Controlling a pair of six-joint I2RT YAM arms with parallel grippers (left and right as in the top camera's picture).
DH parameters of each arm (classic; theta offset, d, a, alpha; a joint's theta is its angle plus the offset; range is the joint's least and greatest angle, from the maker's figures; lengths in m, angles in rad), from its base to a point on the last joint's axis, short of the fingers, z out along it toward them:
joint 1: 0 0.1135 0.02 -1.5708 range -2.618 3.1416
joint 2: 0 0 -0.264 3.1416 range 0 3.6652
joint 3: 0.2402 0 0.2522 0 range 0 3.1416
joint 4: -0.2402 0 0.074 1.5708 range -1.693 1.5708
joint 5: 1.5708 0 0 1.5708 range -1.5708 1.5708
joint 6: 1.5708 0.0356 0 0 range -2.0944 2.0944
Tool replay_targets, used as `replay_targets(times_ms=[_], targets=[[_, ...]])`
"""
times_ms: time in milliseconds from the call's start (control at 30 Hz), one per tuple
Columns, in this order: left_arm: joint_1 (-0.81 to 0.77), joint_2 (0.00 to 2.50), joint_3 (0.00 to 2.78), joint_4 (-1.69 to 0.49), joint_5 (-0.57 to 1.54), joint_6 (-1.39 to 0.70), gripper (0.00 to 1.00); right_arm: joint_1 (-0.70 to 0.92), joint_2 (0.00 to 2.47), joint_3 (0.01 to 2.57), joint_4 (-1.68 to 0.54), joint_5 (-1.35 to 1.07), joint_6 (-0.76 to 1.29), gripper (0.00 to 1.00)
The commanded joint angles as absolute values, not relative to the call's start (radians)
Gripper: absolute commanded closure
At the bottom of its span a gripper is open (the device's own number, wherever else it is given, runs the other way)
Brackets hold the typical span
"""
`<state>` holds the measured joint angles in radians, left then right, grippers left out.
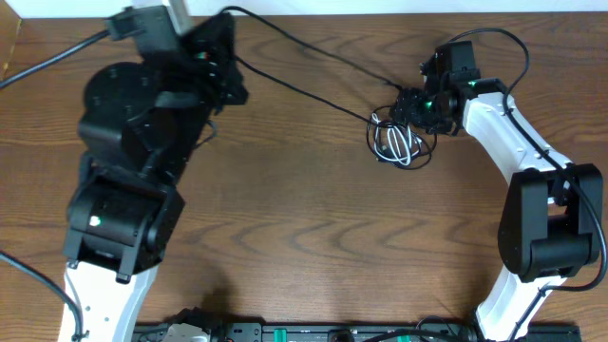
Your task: Untangle cables
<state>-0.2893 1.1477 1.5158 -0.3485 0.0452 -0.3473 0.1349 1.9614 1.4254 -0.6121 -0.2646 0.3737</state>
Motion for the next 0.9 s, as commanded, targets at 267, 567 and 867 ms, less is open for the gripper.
replay_targets(times_ms=[267, 567, 867], targets=[[-0.152, 1.108, 1.543, -0.369, 0.007, -0.348, 0.93, 0.109, 1.995, 1.422, -0.619, -0.246, 0.286, 0.32], [-0.111, 1.081, 1.544, -0.273, -0.067, -0.262, 0.92, 0.044, 1.975, 1.425, -0.648, -0.241, 0.276, 0.29], [-0.019, 1.049, 1.543, -0.311, -0.088, -0.262, 0.92, -0.040, 1.975, 1.425, -0.666, -0.379, 0.179, 0.19]])
